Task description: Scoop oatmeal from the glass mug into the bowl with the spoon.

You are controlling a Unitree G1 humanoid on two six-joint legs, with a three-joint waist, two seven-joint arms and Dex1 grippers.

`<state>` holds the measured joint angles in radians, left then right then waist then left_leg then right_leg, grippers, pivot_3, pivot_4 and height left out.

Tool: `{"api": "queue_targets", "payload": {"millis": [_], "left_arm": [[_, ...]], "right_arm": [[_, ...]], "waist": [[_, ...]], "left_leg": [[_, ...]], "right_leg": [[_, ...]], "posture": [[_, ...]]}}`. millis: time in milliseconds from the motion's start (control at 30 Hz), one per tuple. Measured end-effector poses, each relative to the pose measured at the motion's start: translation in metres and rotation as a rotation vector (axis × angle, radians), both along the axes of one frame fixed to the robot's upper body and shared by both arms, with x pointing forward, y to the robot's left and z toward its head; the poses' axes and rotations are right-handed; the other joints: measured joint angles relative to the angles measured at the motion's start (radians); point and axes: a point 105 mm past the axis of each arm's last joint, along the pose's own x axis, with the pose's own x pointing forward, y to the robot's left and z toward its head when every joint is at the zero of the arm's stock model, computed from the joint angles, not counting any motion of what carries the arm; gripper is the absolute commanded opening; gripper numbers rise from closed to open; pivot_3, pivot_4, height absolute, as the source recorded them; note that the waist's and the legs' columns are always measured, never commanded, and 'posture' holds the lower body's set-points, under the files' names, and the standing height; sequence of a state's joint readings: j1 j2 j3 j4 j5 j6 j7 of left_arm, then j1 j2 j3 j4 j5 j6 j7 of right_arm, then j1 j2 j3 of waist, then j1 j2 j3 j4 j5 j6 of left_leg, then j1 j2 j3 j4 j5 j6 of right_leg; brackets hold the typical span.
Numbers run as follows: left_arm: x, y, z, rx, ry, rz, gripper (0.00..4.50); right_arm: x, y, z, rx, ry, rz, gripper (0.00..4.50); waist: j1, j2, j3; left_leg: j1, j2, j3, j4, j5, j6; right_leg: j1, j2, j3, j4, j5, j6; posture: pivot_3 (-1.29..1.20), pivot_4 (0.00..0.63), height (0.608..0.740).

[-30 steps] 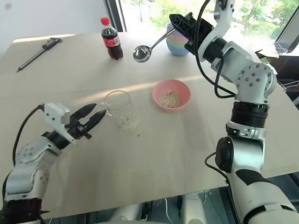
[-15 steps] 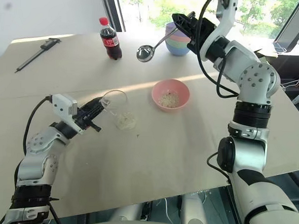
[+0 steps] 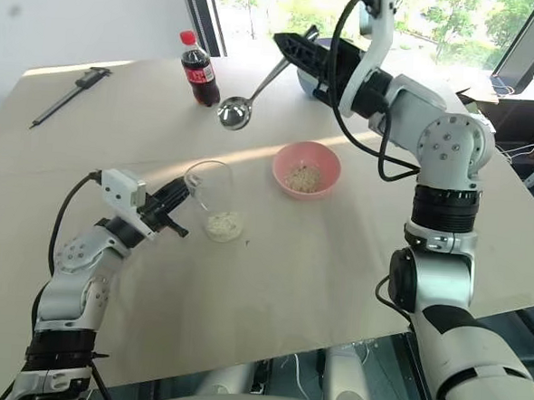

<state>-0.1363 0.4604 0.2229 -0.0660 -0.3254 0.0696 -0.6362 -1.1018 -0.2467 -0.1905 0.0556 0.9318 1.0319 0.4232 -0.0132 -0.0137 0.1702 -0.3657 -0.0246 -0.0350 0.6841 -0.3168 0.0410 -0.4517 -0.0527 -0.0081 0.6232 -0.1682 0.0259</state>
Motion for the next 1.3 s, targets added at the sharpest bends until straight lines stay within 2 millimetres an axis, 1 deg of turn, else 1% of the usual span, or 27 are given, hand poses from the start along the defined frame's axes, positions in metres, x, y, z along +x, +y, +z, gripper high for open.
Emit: {"api": "queue_targets", "payload": {"millis": [67,133,200,300,433,533,633,733,767,867,1067,1167,1300], "left_arm": [[0.005,0.0,0.012,0.033,-0.051,0.018,0.02],[0.009,-0.001,0.025,0.043,-0.104,0.026,0.02],[0.012,-0.002,0.033,0.049,-0.132,0.028,0.02],[0.012,-0.004,0.037,0.053,-0.151,0.024,0.02],[0.013,-0.002,0.038,0.081,-0.16,0.03,0.02],[0.015,-0.002,0.043,0.102,-0.179,0.033,0.02],[0.016,-0.003,0.047,0.163,-0.207,0.029,0.02],[0.017,-0.005,0.044,0.2,-0.209,0.024,0.02],[0.017,-0.006,0.043,0.206,-0.213,0.019,0.02],[0.018,-0.006,0.041,0.214,-0.211,0.02,0.02],[0.02,-0.004,0.041,0.209,-0.211,0.026,0.02],[0.02,-0.004,0.041,0.209,-0.215,0.025,0.02],[0.021,-0.002,0.039,0.205,-0.216,0.027,0.02]], "right_arm": [[-0.008,0.005,-0.001,-0.054,-0.04,0.044,0.0],[-0.014,0.011,-0.007,-0.106,-0.067,0.076,0.0],[-0.014,0.018,-0.014,-0.145,-0.084,0.085,0.0],[-0.007,0.033,-0.029,-0.242,-0.138,0.043,0.0],[0.0,0.045,-0.041,-0.284,-0.163,0.032,0.0],[-0.001,0.055,-0.05,-0.353,-0.221,0.05,0.0],[-0.006,0.065,-0.062,-0.407,-0.236,0.09,0.0],[-0.008,0.069,-0.077,-0.437,-0.216,0.11,0.0],[-0.009,0.071,-0.083,-0.44,-0.191,0.12,0.0],[-0.01,0.073,-0.088,-0.446,-0.171,0.128,0.0],[-0.012,0.077,-0.091,-0.447,-0.158,0.133,0.0],[-0.011,0.078,-0.093,-0.412,-0.061,0.132,0.0],[-0.005,0.069,-0.091,-0.353,0.111,0.102,0.0]], "waist": [[0.0,0.0,0.0],[0.0,0.0,0.0],[-0.002,0.0,0.0],[-0.007,0.0,0.0],[-0.003,0.0,0.0],[-0.002,0.0,0.0],[-0.002,0.0,0.0],[-0.002,0.0,0.0],[-0.002,0.0,0.0],[-0.002,0.0,0.0],[-0.004,0.0,0.0],[-0.003,0.0,0.0],[-0.002,-0.001,0.0]], "left_leg": [[0.0,0.0,0.0,0.0,0.0,0.0],[0.0,0.0,0.0,0.0,0.0,0.0],[0.0,0.0,0.0,0.0,0.0,-0.001],[-0.002,0.0,0.001,0.0,0.002,-0.004],[-0.004,0.0,0.001,0.0,0.003,-0.005],[-0.005,0.0,0.001,0.0,0.003,-0.005],[-0.006,0.0,0.0,0.0,0.003,-0.005],[-0.007,0.0,0.0,0.0,0.003,-0.005],[-0.01,-0.001,0.0,0.001,0.003,-0.005],[-0.017,-0.001,0.0,0.003,0.004,-0.006],[-0.017,-0.001,0.0,0.003,0.004,-0.007],[-0.018,-0.001,0.0,0.003,0.004,-0.007],[-0.018,-0.001,0.0,0.003,0.004,-0.007]], "right_leg": [[0.0,0.0,0.0,0.0,0.0,0.0],[0.0,0.0,0.0,-0.001,0.0,0.0],[0.0,0.0,0.0,-0.001,0.0,0.0],[-0.003,0.0,0.001,0.001,0.0,0.0],[-0.006,0.0,0.001,0.001,0.0,0.0],[-0.006,0.0,0.0,0.0,0.0,0.0],[-0.006,0.0,0.0,-0.001,0.0,0.0],[-0.007,-0.001,0.0,-0.001,0.0,0.0],[-0.01,-0.001,0.0,0.0,0.0,0.0],[-0.018,-0.001,0.0,0.003,0.0,0.0],[-0.019,-0.001,0.0,0.003,0.0,0.0],[-0.019,-0.001,0.0,0.003,0.0,0.0],[-0.019,-0.001,0.0,0.003,0.0,0.0]], "posture": [[0.0,0.15,0.74],[0.0,0.15,0.74],[0.0,0.15,0.74],[0.0,0.15,0.74],[0.0,0.15,0.74],[0.0,0.15,0.74],[0.0,0.15,0.74],[0.0,0.15,0.74],[0.0,0.15,0.74],[0.0,0.15,0.74],[0.0,0.15,0.74],[0.0,0.15,0.74],[0.0,0.15,0.74]]}}
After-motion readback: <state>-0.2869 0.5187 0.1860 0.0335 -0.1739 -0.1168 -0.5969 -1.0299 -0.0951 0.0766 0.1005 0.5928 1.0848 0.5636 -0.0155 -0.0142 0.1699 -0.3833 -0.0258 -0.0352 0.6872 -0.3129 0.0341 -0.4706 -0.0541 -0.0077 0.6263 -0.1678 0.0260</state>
